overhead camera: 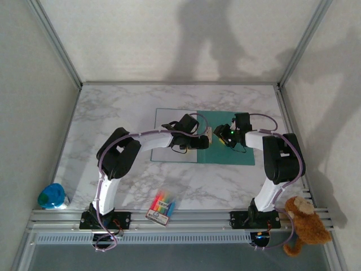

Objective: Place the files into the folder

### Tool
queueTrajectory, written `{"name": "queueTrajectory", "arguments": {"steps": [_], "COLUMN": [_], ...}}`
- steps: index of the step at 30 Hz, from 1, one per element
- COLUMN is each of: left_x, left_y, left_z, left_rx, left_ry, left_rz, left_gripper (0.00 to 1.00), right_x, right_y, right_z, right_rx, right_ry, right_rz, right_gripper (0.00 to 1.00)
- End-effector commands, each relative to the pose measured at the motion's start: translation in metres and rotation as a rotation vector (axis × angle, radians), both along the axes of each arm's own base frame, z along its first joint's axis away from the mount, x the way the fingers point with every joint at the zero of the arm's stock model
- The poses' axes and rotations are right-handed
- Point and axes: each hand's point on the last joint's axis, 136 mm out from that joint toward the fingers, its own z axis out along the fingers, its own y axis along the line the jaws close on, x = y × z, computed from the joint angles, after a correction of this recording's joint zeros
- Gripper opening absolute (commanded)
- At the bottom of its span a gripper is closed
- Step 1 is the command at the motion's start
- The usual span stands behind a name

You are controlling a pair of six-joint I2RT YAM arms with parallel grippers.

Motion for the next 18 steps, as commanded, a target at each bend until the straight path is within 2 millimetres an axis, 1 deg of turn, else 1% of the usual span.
{"name": "queueTrajectory", "arguments": {"steps": [1,4,7,14,18], "left_x": [-0.008,-0.007,-0.002,0.018,0.030], "left_y": [0.013,0.013,0.011,0.008,0.009], "left_z": [0.001,0.005,0.016,0.053,0.072], "left_rx": [0.038,0.039,0.034,0.037,0.043], "left_ry": [0.030,0.022,0.000,-0.085,-0.139], "left_rz": [-0.011,-0.014,-0.013,0.016,0.064], "left_gripper": [0.84,0.84,0.84,0.84,0.83], "right_x": [-0.003,-0.003,-0.003,-0.004,-0.004], "right_y": [-0.002,-0.001,-0.001,0.009,0.020], "right_z": [-0.007,-0.006,-0.006,-0.007,-0.007], "right_rx": [0.001,0.003,0.013,0.042,0.051], "right_ry": [0.025,0.025,0.026,0.033,0.034], "right_rz": [-0.004,-0.004,-0.006,0.013,0.045], "right_gripper": [0.46,0.46,0.46,0.46,0.46]}}
